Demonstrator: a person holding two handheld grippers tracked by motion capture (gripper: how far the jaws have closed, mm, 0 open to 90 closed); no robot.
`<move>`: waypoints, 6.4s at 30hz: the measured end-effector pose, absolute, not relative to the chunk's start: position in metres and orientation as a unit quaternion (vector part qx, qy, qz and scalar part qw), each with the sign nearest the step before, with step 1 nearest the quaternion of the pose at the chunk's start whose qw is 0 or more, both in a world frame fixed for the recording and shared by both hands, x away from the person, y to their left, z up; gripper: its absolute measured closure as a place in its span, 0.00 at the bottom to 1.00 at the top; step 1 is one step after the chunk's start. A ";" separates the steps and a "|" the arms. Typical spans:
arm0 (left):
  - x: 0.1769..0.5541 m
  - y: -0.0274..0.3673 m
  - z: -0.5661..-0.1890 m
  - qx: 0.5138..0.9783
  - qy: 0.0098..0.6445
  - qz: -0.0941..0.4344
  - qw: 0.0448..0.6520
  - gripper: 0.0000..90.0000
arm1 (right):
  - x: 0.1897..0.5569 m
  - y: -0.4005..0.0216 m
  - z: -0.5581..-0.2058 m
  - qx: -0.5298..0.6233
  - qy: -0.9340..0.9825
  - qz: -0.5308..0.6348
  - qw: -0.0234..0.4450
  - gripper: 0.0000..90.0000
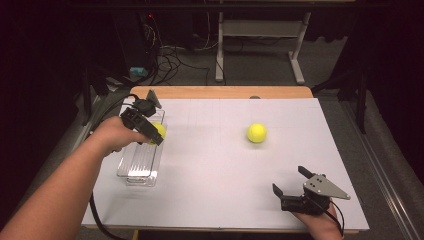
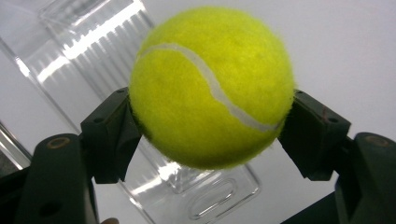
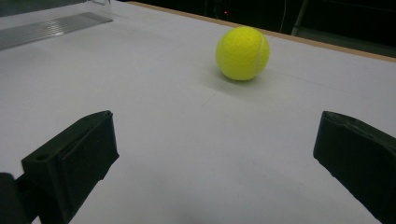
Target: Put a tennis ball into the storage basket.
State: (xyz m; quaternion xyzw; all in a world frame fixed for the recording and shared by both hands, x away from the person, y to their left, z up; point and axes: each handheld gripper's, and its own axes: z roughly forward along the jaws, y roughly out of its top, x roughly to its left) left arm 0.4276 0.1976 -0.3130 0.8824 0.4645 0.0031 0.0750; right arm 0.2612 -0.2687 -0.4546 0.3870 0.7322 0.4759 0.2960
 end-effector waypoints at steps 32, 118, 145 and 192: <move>0.464 0.225 -0.351 0.849 0.528 0.004 0.036 0.30 | 0.261 -0.269 -0.456 0.386 0.734 0.474 0.295 0.00; 0.388 0.080 -0.387 0.927 0.364 -0.011 0.090 0.01 | 0.266 -0.267 -0.458 0.399 0.729 0.471 0.296 0.00; 0.380 0.089 -0.392 0.926 0.364 -0.015 0.098 0.01 | 0.336 -0.259 -0.451 0.434 0.730 0.441 0.291 0.00; 0.378 0.087 -0.392 0.931 0.352 -0.024 0.096 0.01 | 0.456 -0.197 -0.467 0.475 0.770 0.358 0.231 0.28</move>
